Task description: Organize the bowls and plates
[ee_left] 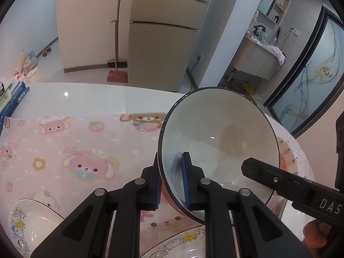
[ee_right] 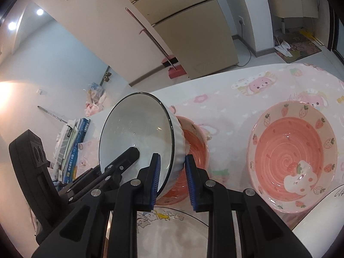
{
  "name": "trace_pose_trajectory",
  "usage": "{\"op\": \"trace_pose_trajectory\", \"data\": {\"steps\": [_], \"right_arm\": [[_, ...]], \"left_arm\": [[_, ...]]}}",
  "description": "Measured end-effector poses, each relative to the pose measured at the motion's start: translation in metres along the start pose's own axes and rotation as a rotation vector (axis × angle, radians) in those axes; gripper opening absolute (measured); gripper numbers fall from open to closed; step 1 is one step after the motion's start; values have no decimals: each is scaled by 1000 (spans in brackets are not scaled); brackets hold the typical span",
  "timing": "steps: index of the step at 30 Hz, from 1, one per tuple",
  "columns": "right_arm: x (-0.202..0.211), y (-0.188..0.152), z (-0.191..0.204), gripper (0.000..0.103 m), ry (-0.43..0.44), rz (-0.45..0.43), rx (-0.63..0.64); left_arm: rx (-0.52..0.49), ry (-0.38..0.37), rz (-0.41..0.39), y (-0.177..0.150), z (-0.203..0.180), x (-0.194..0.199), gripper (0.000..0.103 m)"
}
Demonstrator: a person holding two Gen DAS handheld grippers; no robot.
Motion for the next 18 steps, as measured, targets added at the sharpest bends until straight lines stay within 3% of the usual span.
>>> {"op": "trace_pose_trajectory", "data": {"steps": [12, 18], "right_arm": [[1, -2, 3, 26, -93, 4, 141], [-3, -3, -8, 26, -86, 35, 94]], "left_arm": [[-128, 99, -51, -5, -18, 0, 15], [-187, 123, -85, -7, -26, -5, 16]]}}
Point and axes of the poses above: each gripper's, at about its wrist camera, not at the fingertips, and x roughly against the way its jaws point, z to its left, y to its top, the point moved 6 cm from there along -x, roughly the way its jaws point, and after that the axes turned 6 degrees about -z, right-handed, at the moved point
